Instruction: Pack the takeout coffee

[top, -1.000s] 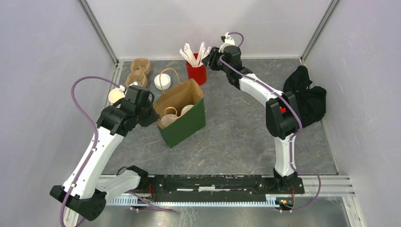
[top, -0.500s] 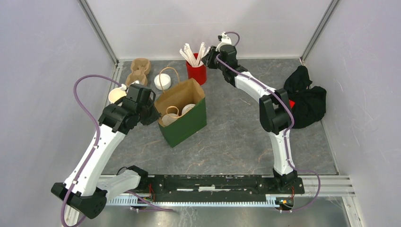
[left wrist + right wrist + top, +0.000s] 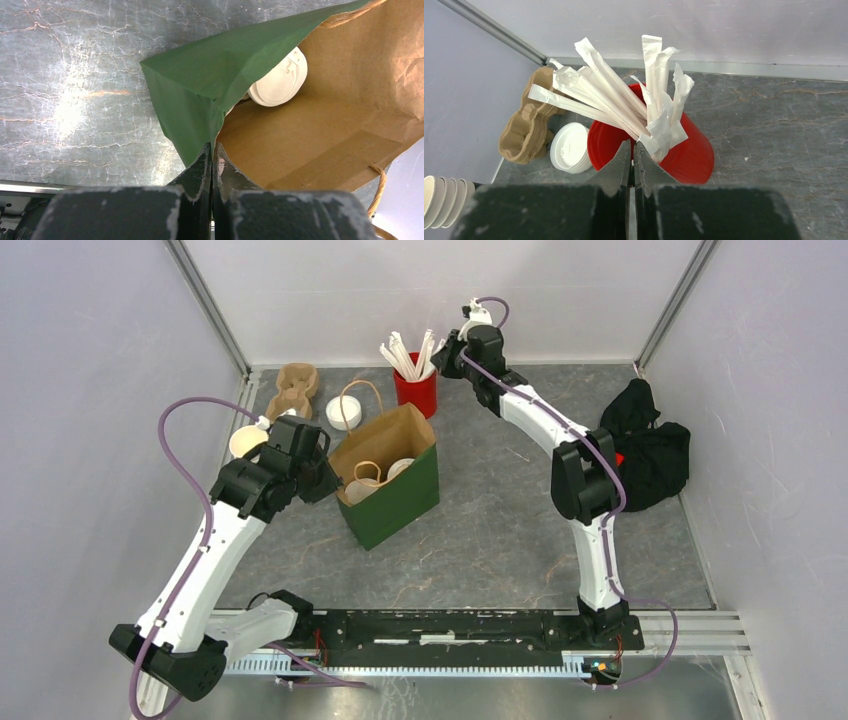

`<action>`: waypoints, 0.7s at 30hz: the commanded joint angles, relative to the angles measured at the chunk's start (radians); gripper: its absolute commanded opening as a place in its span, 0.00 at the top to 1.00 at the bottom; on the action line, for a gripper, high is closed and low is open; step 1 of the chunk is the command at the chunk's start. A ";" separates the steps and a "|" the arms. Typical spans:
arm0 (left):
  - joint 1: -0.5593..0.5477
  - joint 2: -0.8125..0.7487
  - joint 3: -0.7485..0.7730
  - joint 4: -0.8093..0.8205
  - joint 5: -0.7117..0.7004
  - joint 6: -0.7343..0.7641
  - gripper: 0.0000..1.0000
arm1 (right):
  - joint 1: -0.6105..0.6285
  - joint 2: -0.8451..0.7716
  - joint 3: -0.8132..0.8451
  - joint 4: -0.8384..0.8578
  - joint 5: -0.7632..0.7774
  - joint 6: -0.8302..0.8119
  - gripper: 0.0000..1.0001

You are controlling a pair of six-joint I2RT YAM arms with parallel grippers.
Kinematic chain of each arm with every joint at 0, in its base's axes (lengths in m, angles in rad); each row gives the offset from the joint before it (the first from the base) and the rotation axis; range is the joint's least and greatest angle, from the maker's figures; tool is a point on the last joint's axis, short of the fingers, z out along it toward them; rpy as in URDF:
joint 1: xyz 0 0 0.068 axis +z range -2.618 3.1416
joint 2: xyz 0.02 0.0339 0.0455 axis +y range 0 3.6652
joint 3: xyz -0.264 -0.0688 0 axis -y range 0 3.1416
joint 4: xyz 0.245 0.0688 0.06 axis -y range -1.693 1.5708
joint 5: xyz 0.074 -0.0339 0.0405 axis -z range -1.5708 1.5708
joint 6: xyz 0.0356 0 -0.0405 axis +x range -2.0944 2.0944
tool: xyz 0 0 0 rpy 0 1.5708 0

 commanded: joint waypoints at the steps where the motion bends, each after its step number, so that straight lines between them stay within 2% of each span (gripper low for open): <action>1: 0.001 0.003 0.013 0.033 0.007 0.008 0.98 | -0.001 -0.130 0.068 -0.043 0.020 -0.051 0.97; 12: 0.000 -0.009 -0.005 0.036 0.008 0.007 0.98 | -0.006 -0.407 0.085 -0.213 0.059 -0.248 1.00; 21: 0.001 -0.024 -0.024 0.059 0.017 0.007 0.98 | -0.020 -0.854 -0.169 -0.341 -0.138 -0.361 1.00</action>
